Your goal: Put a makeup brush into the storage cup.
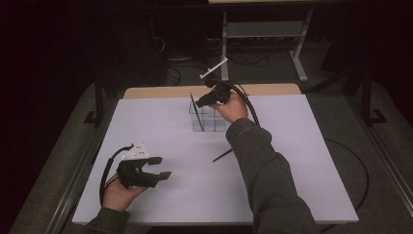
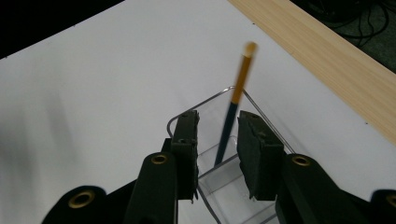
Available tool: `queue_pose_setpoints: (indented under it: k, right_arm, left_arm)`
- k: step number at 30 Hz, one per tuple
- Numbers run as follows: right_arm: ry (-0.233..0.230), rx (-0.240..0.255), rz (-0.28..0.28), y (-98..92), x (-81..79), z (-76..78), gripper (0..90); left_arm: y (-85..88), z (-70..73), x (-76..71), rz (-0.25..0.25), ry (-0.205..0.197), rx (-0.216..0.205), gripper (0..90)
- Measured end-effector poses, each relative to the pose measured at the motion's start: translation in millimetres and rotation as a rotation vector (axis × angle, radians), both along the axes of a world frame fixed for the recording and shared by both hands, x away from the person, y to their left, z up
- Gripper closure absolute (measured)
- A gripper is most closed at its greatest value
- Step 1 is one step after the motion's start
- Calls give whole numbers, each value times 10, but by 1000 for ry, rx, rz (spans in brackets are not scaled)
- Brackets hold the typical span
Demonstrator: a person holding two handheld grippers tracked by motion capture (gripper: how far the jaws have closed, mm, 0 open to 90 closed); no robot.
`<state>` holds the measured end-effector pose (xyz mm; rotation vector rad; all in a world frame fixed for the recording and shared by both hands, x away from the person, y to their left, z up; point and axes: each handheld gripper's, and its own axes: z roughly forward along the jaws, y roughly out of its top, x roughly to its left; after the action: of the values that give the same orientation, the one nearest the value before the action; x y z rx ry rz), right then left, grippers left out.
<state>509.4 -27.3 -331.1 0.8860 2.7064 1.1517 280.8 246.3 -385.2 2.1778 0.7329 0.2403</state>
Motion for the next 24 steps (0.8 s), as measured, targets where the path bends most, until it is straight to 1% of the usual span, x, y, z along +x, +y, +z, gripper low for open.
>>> queue_pose_setpoints:
  k: [3,6,8,10,11,12,15,16,17,19,21,22,24]
  right_arm:
    - [-2,4,2,-42,-5,-9,661]
    - [17,22,-11,-66,-27,1,648]
    - [-1,19,1,-91,-33,2,644]
    - [20,40,-8,-105,-63,17,637]
    - [8,37,-5,-123,-63,11,633]
    - [17,46,-12,-132,-74,12,625]
    - [26,59,-22,-176,-95,-3,611]
    - [17,56,-16,-192,-93,-9,607]
    - [25,62,-21,-205,-106,-14,600]
    - [20,57,-23,-233,-120,-19,595]
    - [14,59,-22,-261,-134,-17,588]
    - [0,65,-13,-288,-141,-20,586]
    - [11,98,-15,-318,-176,-23,582]
  left_arm:
    - [-2,-4,3,1,4,0,362]
    - [-4,-7,2,7,7,-4,356]
    - [7,-11,10,5,1,-5,349]
    - [16,-11,13,6,5,-6,348]
    - [18,-16,12,10,5,-11,347]
    - [21,-15,13,8,5,-7,346]
    - [12,-11,12,4,4,-6,346]
    - [5,-12,11,3,1,-3,346]
    - [-3,-11,5,5,9,-4,346]
    - [-11,-13,7,3,8,-3,346]
    - [-9,-11,13,-5,3,6,345]
    - [-18,-14,12,0,3,-6,344]
    - [-24,-5,12,1,2,-5,339]
